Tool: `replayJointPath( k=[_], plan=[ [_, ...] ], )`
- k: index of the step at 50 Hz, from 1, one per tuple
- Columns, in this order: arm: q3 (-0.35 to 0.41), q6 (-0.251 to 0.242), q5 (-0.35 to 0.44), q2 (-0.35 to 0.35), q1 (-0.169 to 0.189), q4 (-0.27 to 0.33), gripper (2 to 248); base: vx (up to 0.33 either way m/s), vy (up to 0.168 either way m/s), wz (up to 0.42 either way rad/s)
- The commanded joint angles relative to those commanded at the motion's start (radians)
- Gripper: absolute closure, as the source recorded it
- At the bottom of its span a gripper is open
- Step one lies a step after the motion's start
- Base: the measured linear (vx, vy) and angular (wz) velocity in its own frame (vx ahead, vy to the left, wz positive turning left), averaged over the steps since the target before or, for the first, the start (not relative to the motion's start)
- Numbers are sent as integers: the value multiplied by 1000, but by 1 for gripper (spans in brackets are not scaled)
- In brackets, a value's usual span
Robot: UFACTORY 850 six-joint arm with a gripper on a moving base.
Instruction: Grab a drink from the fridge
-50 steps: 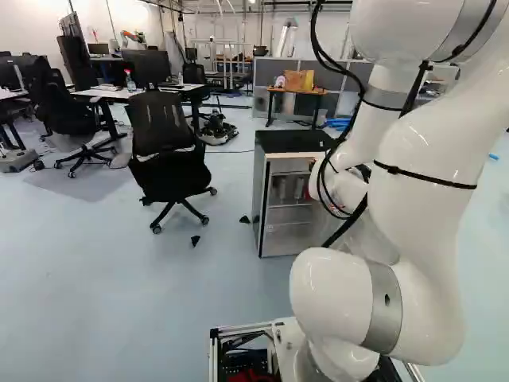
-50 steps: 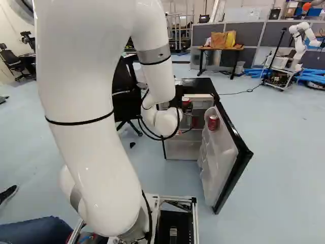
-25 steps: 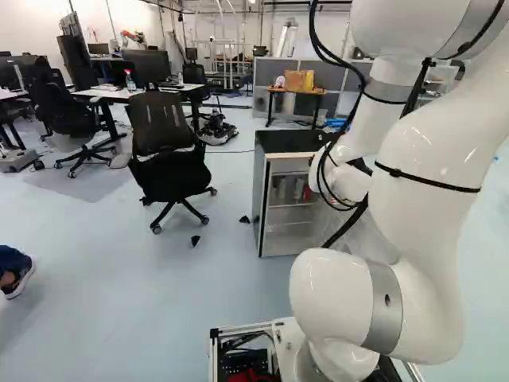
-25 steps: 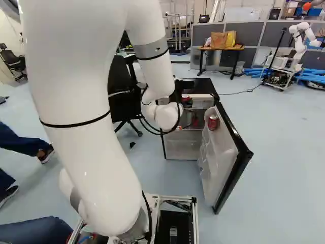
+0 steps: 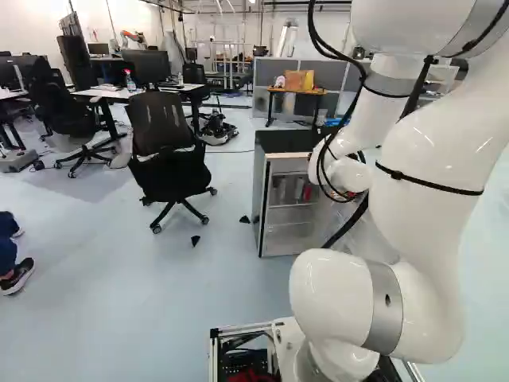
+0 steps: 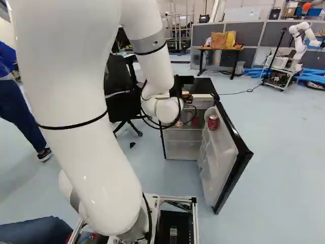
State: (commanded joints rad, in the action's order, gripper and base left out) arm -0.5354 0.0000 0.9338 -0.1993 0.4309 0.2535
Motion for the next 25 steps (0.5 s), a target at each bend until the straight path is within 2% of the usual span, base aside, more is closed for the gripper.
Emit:
replayJointPath(
  k=[25],
  plan=[
    [-46, 0, -79, 18, -14, 0, 156, 0, 0, 0]
  ],
)
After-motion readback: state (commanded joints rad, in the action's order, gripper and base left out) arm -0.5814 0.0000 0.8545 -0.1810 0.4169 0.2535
